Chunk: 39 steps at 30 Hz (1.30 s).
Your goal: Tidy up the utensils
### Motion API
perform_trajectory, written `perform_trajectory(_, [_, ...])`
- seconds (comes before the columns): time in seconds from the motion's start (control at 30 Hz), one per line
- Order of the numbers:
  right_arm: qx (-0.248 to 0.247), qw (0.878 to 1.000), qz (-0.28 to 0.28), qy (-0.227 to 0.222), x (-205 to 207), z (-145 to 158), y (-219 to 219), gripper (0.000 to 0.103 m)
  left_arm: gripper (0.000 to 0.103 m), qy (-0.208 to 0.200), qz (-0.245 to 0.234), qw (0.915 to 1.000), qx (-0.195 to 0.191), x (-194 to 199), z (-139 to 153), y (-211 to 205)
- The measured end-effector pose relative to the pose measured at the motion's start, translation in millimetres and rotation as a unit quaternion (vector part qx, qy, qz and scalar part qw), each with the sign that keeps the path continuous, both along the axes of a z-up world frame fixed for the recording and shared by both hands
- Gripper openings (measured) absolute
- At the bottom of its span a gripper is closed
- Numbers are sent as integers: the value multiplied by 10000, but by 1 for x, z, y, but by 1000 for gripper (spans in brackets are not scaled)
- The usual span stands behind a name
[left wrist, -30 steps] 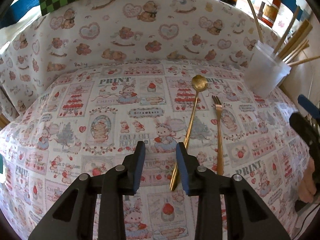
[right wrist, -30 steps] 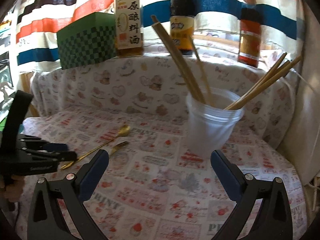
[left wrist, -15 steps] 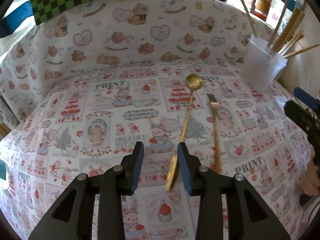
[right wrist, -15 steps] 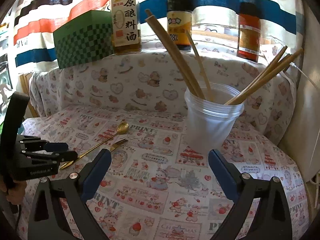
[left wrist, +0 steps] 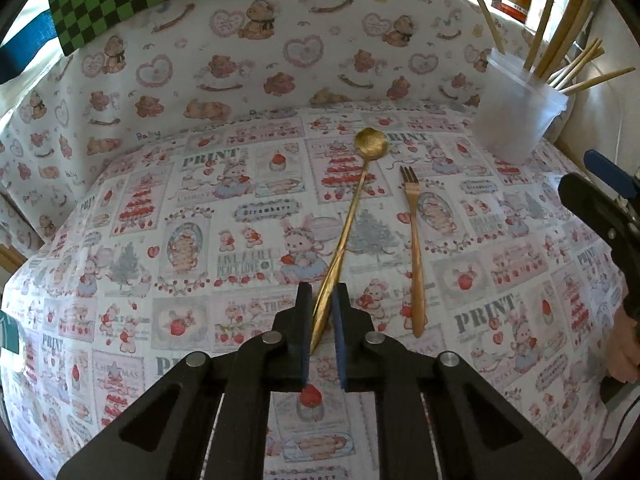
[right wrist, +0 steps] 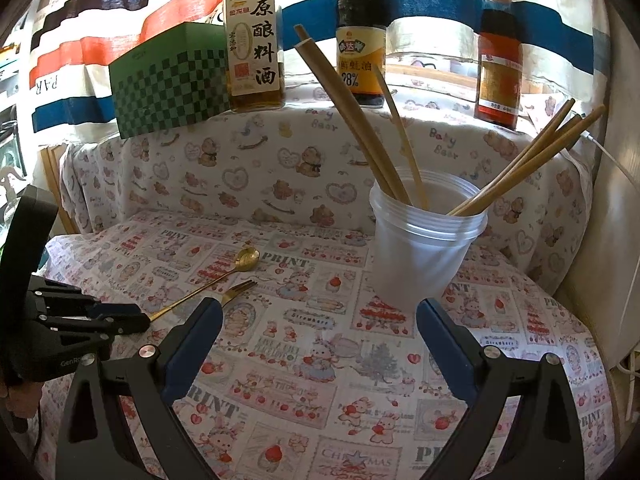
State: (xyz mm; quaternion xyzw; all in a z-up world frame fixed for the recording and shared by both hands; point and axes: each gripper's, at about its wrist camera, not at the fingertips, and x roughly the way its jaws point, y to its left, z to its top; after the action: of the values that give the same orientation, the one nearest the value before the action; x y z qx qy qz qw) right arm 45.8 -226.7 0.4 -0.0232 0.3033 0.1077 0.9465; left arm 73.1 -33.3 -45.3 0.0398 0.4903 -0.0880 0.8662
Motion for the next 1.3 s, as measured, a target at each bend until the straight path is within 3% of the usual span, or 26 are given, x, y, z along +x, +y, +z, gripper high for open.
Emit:
perform_trajectory(0.1, [32, 10000, -14, 18, 0, 1, -1, 99, 0, -80, 118, 9999, 56, -2, 3, 1])
perform_trajectory(0.33, [55, 10000, -49, 19, 1, 1, -3, 99, 0, -306, 142, 9993, -160, -11, 22, 8])
perform_trajectory(0.47, [97, 9999, -112, 22, 3, 3, -7, 99, 0, -703, 335, 9968, -157, -5, 30, 12])
perform_trajectory(0.57, [209, 9995, -217, 22, 6, 5, -15, 99, 25, -631, 338, 9967, -382, 15, 33, 14])
perform_trajectory(0.8, [471, 9974, -525, 145, 16, 4, -35, 96, 31, -390, 459, 9976, -354, 82, 31, 4])
perform_trajectory(0.97, [542, 9968, -528, 252, 19, 2, -38, 94, 31, -210, 644, 9966, -462, 113, 18, 8])
perform_trajectory(1.2, [482, 9979, -406, 176, 14, 5, -32, 94, 30, 72, 723, 9923, -1007, 130, 0, 18])
perform_trajectory(1.23, [495, 9978, -384, 198, 14, 4, -31, 94, 28, 19, 741, 9919, -1028, 130, -1, 20])
perform_trajectory(1.3, [483, 9978, -403, 203, 14, 4, -31, 94, 11, -84, 743, 9944, -750, 132, -1, 18])
